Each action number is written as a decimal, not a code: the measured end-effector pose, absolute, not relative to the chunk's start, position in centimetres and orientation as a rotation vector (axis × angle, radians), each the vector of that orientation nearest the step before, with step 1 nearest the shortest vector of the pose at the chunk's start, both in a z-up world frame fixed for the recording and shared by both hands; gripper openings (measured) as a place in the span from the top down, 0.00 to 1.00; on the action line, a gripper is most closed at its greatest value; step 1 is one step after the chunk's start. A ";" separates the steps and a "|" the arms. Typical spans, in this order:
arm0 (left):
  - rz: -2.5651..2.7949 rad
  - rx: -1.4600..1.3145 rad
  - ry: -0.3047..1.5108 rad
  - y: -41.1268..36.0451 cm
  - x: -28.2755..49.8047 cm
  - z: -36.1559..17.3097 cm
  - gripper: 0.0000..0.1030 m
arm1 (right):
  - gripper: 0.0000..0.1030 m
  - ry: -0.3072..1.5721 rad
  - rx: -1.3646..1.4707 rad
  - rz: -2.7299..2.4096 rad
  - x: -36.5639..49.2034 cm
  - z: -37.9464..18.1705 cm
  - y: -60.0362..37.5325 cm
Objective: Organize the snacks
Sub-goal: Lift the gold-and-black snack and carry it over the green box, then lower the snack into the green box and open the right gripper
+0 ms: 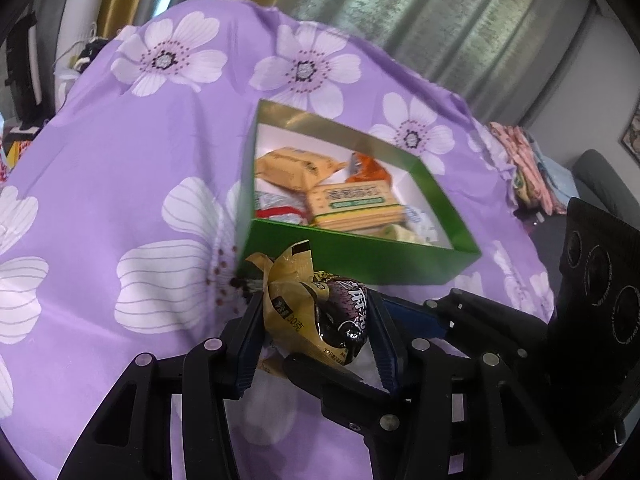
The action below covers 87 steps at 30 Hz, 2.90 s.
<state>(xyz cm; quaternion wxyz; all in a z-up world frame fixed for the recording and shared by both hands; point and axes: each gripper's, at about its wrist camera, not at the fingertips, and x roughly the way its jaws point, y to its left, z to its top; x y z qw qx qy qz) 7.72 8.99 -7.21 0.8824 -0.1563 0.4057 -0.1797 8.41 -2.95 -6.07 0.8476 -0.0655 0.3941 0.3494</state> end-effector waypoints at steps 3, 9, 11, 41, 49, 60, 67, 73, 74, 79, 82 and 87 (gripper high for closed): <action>-0.381 -0.307 0.830 8.1 7.0 -6.2 0.52 | 0.47 0.811 -0.143 0.727 7.6 -5.1 -3.7; -0.394 -0.269 0.796 6.6 5.8 -3.8 0.52 | 0.47 0.763 -0.134 0.710 6.4 -3.0 -5.3; -0.399 -0.256 0.785 6.0 5.5 -3.1 0.52 | 0.47 0.750 -0.130 0.706 6.0 -2.4 -5.8; -0.463 -0.079 0.719 -2.5 5.9 2.5 0.52 | 0.47 0.611 -0.041 0.617 5.2 2.3 -13.6; -0.485 -0.061 0.720 -4.1 8.2 2.6 0.52 | 0.47 0.601 -0.027 0.588 7.2 2.4 -15.0; -0.496 -0.054 0.740 -5.1 11.5 2.2 0.52 | 0.47 0.606 -0.009 0.568 10.6 1.9 -16.1; -0.498 -0.070 0.769 -5.4 13.9 1.2 0.52 | 0.47 0.624 -0.003 0.565 12.6 1.2 -16.4; -0.495 -0.080 0.793 -5.4 15.5 0.0 0.52 | 0.47 0.647 -0.004 0.561 14.3 0.3 -16.4; -0.495 -0.082 0.800 -5.3 15.8 -0.2 0.52 | 0.47 0.649 -0.004 0.561 14.4 0.1 -16.4; -0.496 -0.103 0.833 -5.1 17.0 -1.5 0.52 | 0.47 0.681 -0.003 0.560 15.6 -1.0 -16.1; -0.494 -0.110 0.850 -5.0 17.6 -2.2 0.52 | 0.47 0.697 -0.011 0.558 16.2 -1.6 -15.9; -0.490 -0.116 0.874 -4.8 18.4 -3.3 0.52 | 0.47 0.724 -0.017 0.553 17.0 -2.6 -15.7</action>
